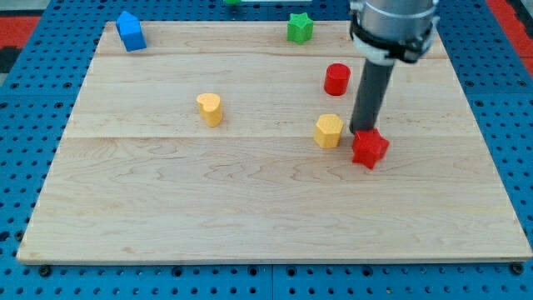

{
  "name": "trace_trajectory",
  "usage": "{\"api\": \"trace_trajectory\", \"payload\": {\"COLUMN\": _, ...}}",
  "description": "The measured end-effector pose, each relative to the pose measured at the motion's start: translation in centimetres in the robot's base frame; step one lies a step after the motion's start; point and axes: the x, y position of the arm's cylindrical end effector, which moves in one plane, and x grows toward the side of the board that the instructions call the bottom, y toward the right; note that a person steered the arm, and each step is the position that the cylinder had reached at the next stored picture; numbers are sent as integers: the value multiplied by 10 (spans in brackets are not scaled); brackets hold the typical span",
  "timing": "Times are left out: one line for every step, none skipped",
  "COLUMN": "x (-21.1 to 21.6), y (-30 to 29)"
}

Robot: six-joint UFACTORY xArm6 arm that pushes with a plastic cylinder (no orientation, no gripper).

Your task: Move the yellow hexagon parallel to the yellow heart

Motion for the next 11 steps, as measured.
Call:
{"api": "trace_trajectory", "payload": {"x": 23, "y": -36}}
{"api": "trace_trajectory", "payload": {"x": -5, "y": -47}}
{"api": "trace_trajectory", "payload": {"x": 3, "y": -21}}
{"api": "trace_trajectory", "payload": {"x": -17, "y": -1}}
{"api": "trace_trajectory", "payload": {"x": -20, "y": -48}}
{"api": "trace_trajectory", "payload": {"x": -32, "y": -104}}
{"api": "trace_trajectory", "payload": {"x": -33, "y": -113}}
{"api": "trace_trajectory", "payload": {"x": -34, "y": -64}}
{"api": "trace_trajectory", "payload": {"x": -44, "y": -24}}
{"api": "trace_trajectory", "payload": {"x": -67, "y": -53}}
{"api": "trace_trajectory", "payload": {"x": -87, "y": -94}}
